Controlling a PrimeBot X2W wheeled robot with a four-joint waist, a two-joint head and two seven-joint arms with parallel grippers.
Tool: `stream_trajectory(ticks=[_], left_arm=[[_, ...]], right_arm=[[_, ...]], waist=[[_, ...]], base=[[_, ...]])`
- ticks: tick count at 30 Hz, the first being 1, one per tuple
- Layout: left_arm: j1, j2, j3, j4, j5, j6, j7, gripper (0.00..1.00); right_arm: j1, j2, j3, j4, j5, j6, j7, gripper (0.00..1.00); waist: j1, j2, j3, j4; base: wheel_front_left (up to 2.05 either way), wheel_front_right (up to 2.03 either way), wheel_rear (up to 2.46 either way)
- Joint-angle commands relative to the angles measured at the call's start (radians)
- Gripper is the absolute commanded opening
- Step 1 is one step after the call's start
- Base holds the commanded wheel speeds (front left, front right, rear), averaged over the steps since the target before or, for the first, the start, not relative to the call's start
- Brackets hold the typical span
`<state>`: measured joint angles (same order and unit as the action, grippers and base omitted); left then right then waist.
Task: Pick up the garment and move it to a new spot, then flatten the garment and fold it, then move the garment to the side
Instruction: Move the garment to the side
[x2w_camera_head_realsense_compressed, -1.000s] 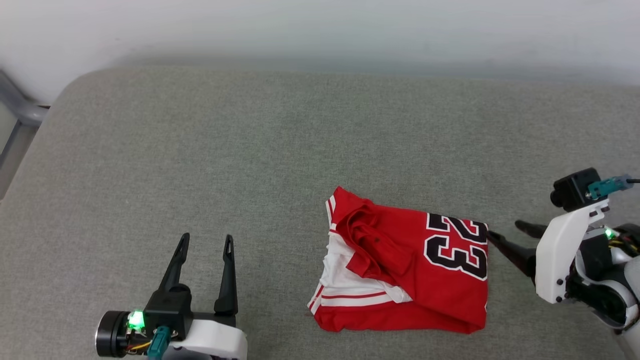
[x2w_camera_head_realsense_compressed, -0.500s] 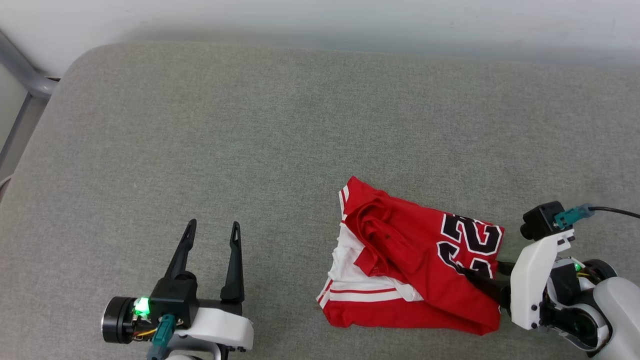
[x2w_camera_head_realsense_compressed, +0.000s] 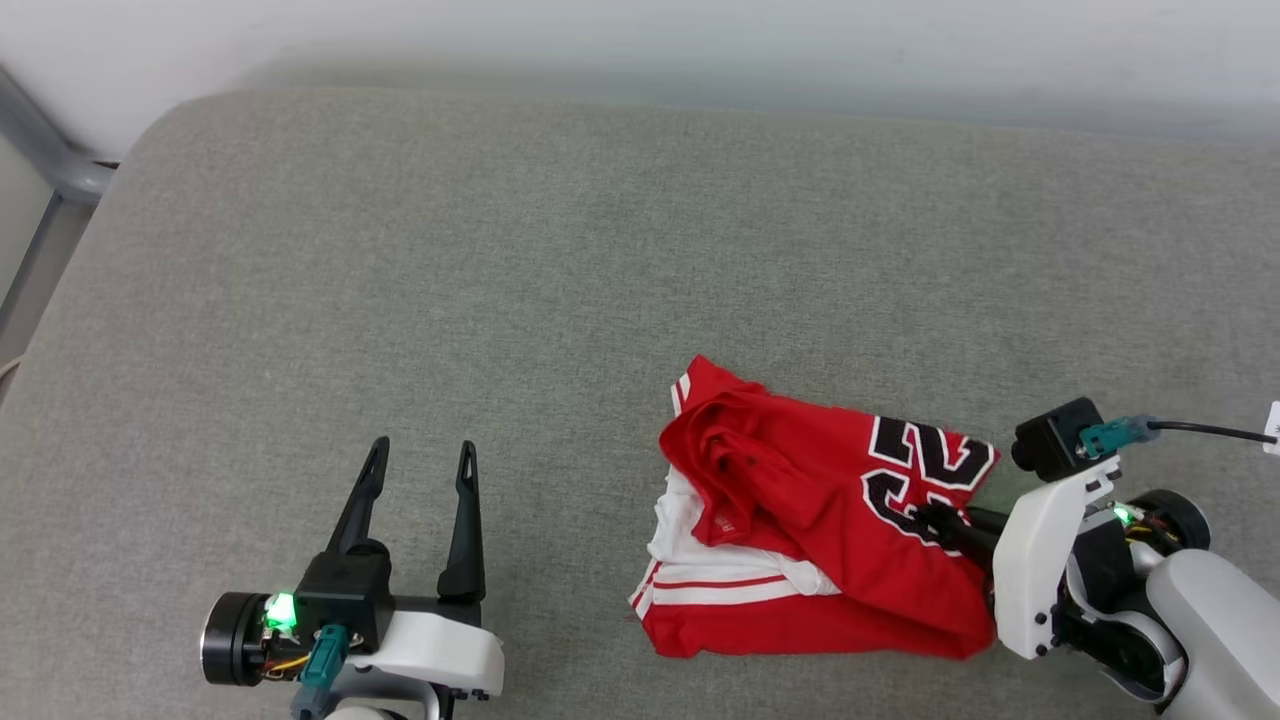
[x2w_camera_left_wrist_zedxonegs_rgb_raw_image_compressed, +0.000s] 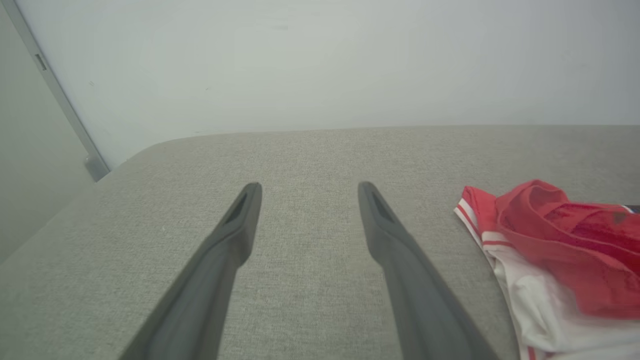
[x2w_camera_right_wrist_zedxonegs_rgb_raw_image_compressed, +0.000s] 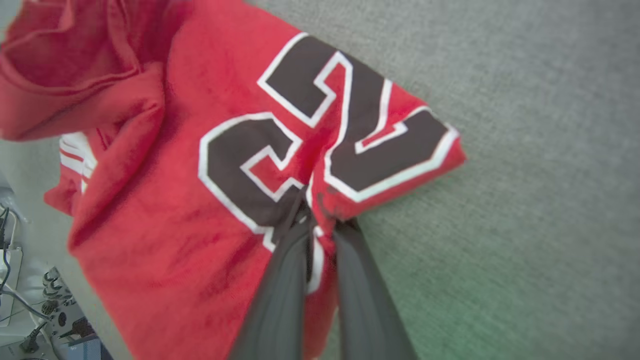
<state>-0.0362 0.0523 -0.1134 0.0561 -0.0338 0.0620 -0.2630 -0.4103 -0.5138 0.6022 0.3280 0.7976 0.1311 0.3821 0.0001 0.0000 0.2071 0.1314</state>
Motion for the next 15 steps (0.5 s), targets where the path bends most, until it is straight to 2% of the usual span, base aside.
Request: stream_trajectory(ticks=[1,8,15], left_arm=[[0.005,-0.001,0.003,0.0,-0.002,0.003,-0.002,1.0],[0.026,-0.001,0.01,-0.007,0.001,0.005,-0.002,1.0],[0.031,-0.002,0.02,-0.015,0.004,0.007,-0.002,1.0]], right_arm=[[-0.015,-0.008,0.001,-0.005,-0.008,-0.001,-0.011,0.0],[-0.063,-0.083,0.059,-0.08,-0.11,-0.001,-0.1,0.0],[-0.102,-0.158,0.09,-0.159,-0.189,-0.001,-0.12,0.0]], waist=[[-0.0001,0.0,-0.007,-0.007],[-0.0001,0.0,-0.032,-0.065],[-0.0001,0.0,-0.045,-0.162]], base=[[0.0,0.0,0.0],[0.0,0.0,0.0],[0.0,0.0,0.0]])
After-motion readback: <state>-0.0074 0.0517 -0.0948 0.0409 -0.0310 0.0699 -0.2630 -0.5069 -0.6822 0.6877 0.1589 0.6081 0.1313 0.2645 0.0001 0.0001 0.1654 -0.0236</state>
